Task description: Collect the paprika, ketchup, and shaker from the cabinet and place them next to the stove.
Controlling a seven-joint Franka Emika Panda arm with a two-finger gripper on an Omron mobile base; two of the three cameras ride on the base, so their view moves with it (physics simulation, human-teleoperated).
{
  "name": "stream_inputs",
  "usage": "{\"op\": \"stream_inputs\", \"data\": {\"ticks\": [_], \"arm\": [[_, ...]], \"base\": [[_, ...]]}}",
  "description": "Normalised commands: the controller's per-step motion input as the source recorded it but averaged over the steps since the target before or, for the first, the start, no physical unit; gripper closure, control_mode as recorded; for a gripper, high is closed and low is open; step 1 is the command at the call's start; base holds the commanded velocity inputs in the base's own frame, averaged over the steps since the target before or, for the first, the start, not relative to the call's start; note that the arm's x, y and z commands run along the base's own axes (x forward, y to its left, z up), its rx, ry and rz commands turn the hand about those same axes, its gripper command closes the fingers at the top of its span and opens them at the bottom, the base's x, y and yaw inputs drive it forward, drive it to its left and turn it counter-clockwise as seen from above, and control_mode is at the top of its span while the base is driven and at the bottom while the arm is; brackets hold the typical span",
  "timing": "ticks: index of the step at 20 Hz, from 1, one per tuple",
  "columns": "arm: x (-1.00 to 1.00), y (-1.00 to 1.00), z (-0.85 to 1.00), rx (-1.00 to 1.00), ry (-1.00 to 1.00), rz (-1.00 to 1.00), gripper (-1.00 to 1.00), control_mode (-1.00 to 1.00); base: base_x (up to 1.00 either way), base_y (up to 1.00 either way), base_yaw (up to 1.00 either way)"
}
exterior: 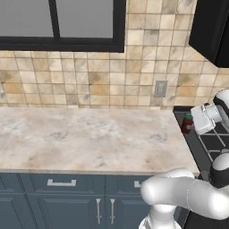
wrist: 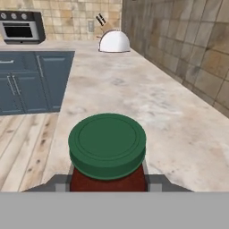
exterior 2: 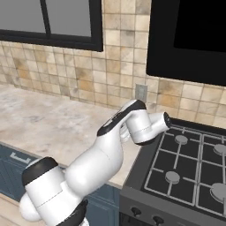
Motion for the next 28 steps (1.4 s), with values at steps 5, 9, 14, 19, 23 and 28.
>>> {"op": "stream_inputs", "data": {"ticks": [5, 9, 14, 19, 23, 28], "arm": [[0.10, 0.00, -0.28, 0.00, 0.00, 0.01, 1.00, -1.00], [0.01, 0.00, -0.29, 0.00, 0.00, 0.00, 1.00, -1.00], [0.00, 0.03, -0.13, 0.00, -0.03, 0.00, 1.00, -1.00], [0.00, 0.11, -0.10, 0.00, -0.02, 0.00, 1.00, -1.00], [0.00, 0.16, -0.12, 0.00, -0.02, 0.00, 1.00, -1.00], [0.00, 0.14, -0.14, -0.02, 0.00, 0.00, 1.00, -1.00]], "base": [[0.00, 0.00, 0.00], [0.00, 0.00, 0.00], [0.00, 0.00, 0.00], [0.00, 0.00, 0.00], [0.00, 0.00, 0.00], [0.00, 0.00, 0.00]]}}
